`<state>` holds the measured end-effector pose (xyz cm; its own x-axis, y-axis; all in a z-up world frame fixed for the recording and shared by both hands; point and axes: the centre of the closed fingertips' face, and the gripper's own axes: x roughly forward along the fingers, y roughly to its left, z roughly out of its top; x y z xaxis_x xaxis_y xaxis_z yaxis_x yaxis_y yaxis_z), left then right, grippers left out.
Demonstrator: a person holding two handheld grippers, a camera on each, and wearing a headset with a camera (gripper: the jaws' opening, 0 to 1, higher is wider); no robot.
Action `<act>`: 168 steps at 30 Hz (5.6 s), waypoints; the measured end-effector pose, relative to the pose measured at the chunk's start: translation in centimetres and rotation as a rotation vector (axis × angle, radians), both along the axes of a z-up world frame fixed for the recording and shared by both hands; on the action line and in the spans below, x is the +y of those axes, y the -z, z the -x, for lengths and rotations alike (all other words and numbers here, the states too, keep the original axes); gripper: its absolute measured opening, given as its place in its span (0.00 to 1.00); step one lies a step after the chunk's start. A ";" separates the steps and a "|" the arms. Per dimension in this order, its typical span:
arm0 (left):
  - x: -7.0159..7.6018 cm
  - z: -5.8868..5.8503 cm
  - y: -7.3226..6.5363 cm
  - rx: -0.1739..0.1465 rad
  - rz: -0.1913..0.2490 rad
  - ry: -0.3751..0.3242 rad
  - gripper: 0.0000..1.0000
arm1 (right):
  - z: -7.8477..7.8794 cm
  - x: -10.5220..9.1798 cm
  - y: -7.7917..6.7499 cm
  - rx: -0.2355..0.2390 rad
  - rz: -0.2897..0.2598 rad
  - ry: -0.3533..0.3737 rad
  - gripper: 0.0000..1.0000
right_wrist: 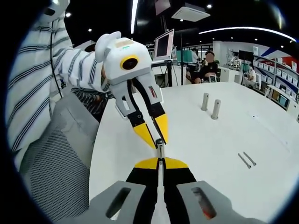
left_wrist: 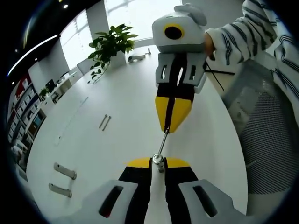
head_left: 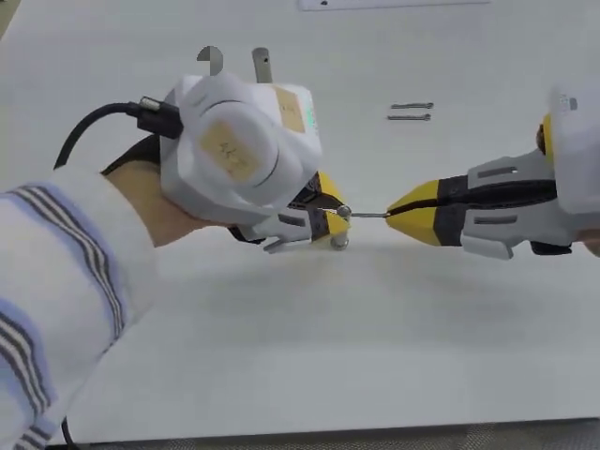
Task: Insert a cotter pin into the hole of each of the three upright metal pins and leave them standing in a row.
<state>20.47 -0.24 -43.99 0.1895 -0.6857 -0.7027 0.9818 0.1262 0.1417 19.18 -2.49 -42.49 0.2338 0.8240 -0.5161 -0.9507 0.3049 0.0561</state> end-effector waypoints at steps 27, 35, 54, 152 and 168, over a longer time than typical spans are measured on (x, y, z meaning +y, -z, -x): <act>0.0 0.1 -0.1 0.000 0.003 0.000 0.05 | -0.8 2.6 1.1 -0.066 0.047 -0.043 0.00; 0.0 0.0 0.0 0.019 0.008 -0.025 0.06 | -0.8 2.7 1.3 -0.070 0.056 -0.051 0.00; 3.2 1.8 -0.5 0.037 0.092 -0.160 0.38 | -0.5 2.4 1.6 -0.020 0.043 0.034 0.16; 17.5 3.7 -4.6 0.006 0.421 -0.790 0.99 | -6.8 16.4 3.0 -0.116 -0.042 0.247 0.04; 18.5 3.1 -4.1 0.007 0.411 -0.807 0.99 | -7.1 18.0 4.0 -0.115 -0.037 0.269 0.04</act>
